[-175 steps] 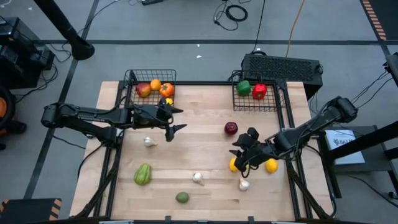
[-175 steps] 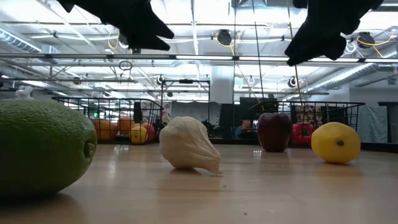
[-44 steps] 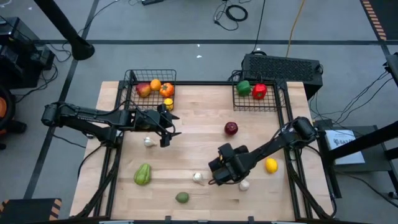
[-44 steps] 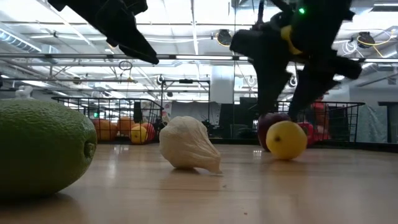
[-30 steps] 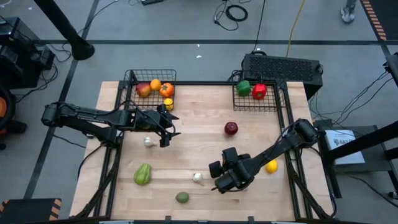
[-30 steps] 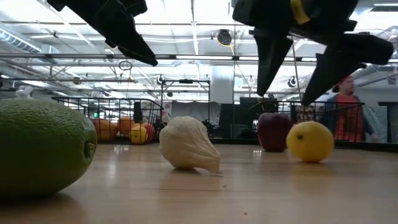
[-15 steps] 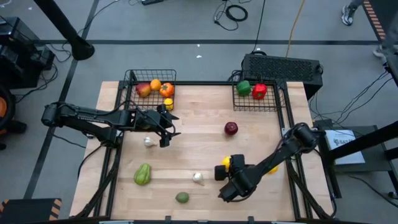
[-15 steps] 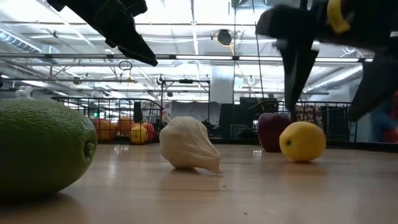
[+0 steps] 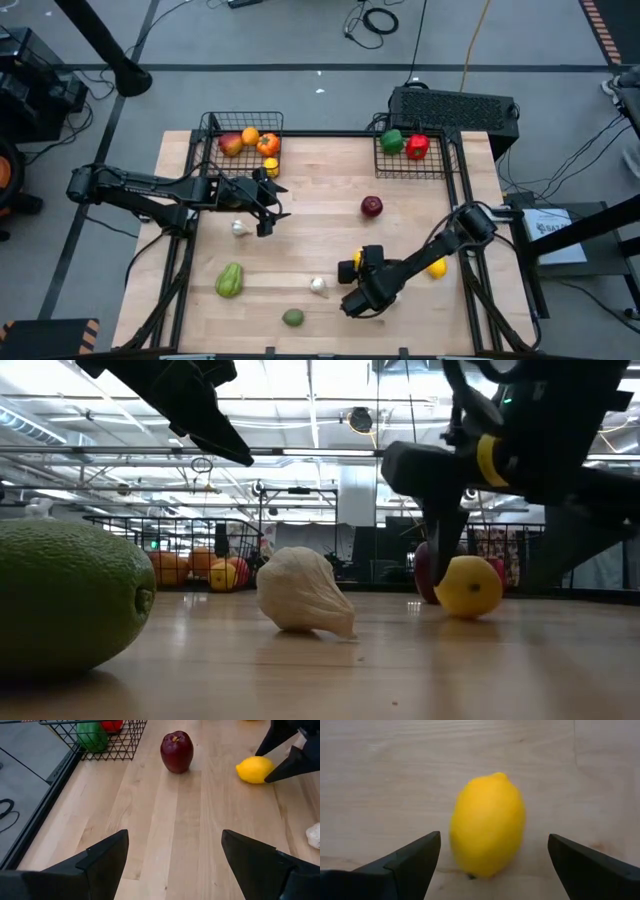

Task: Sort produce into baskets
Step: Put the left yellow lemon in the left basket

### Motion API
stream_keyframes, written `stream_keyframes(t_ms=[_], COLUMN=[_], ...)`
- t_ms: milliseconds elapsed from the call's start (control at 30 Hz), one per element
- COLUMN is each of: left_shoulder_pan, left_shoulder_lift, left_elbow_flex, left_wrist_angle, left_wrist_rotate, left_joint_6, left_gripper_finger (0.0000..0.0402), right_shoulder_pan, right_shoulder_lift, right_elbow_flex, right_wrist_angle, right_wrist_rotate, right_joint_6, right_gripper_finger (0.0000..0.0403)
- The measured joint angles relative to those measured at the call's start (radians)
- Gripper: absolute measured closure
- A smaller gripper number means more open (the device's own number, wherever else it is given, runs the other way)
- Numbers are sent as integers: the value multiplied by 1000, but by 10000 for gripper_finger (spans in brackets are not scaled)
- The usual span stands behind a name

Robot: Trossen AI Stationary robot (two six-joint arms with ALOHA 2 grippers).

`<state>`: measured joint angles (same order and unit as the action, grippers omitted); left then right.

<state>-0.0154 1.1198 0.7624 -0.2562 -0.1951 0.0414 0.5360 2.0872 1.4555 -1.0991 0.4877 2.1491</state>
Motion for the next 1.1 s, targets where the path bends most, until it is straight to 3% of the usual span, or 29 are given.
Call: stream_keyframes(t_ms=[333, 533, 867, 1100], left_shoulder_pan=[0, 0, 0, 0], left_shoulder_lift=[0, 0, 0, -3], left_elbow_flex=[0, 0, 0, 0], left_wrist_angle=[0, -1, -16, -18], left_wrist_rotate=[0, 0, -16, -53], left_joint_6=[-1, -2, -2, -1], left_gripper_finger=[75, 75, 75, 75], right_shoulder_pan=[-52, -71, -77, -92], right_shoulder_lift=[4, 25, 35, 33], right_elbow_flex=[0, 0, 0, 2], right_wrist_angle=[22, 47, 79, 113], right_wrist_rotate=[7, -43, -40, -31], right_joint_6=[-199, -258, -344, -418], right_gripper_finger=[60, 99, 172, 175])
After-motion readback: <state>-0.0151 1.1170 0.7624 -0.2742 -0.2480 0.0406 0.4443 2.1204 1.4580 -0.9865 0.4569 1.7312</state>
